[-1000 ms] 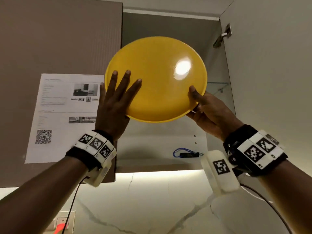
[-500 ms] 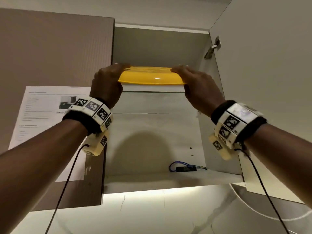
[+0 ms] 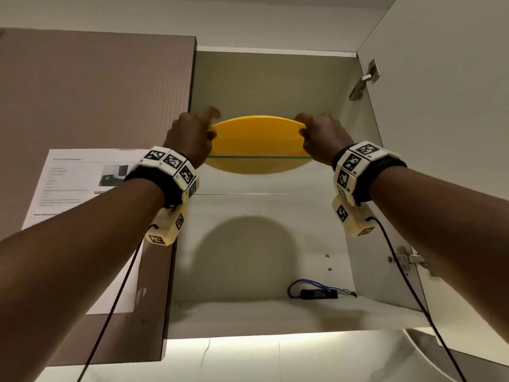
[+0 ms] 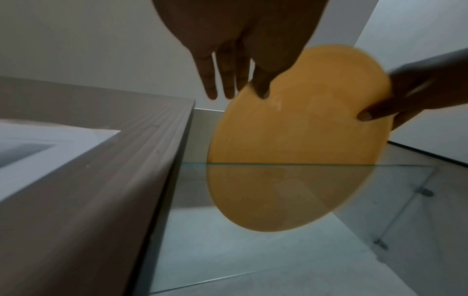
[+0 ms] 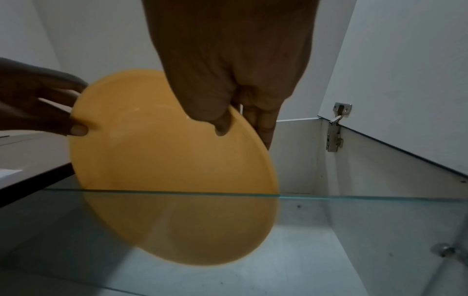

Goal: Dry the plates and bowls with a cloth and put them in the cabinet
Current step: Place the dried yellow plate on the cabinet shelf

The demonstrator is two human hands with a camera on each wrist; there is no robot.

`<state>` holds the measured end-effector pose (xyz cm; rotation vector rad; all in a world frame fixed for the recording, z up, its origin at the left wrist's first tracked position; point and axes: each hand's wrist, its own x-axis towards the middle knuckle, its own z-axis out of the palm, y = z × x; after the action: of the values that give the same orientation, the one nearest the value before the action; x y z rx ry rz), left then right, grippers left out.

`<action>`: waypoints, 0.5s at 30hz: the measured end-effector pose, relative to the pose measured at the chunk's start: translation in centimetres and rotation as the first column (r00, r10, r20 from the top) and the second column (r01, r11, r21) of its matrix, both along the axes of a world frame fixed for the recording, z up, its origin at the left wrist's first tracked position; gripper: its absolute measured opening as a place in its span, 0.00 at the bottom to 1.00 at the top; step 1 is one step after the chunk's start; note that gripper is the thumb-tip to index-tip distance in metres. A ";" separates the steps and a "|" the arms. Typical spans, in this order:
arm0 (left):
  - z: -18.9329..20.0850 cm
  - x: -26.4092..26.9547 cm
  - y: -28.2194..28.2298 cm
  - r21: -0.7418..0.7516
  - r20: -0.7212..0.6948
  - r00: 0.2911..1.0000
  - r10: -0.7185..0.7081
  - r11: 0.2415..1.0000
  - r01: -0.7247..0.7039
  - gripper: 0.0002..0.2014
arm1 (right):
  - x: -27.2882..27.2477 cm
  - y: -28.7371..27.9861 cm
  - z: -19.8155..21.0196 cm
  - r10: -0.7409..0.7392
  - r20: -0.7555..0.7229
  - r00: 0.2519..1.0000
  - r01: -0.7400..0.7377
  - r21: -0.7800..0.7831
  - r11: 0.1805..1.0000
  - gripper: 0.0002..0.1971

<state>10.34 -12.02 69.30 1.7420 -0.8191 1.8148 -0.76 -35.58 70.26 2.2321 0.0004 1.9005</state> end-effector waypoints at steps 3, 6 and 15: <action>-0.6 -0.1 -0.4 0.047 0.125 0.991 -0.035 0.998 0.030 0.22 | 0.9 -0.2 1.3 -0.006 -0.082 0.997 0.012 0.079 0.997 0.16; -2.0 0.0 -1.0 0.134 0.232 0.973 -0.002 0.991 -0.030 0.22 | 1.9 0.1 1.8 -0.020 -0.179 0.984 0.052 0.170 0.984 0.17; -3.8 1.4 -2.0 0.221 0.110 0.986 0.129 0.964 -0.151 0.31 | 4.4 -0.9 -2.3 0.249 0.045 0.967 -0.247 -0.052 0.968 0.36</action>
<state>11.77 -13.99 65.48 1.9103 -1.0004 1.9751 3.67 -36.44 67.95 2.2417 0.3270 2.0573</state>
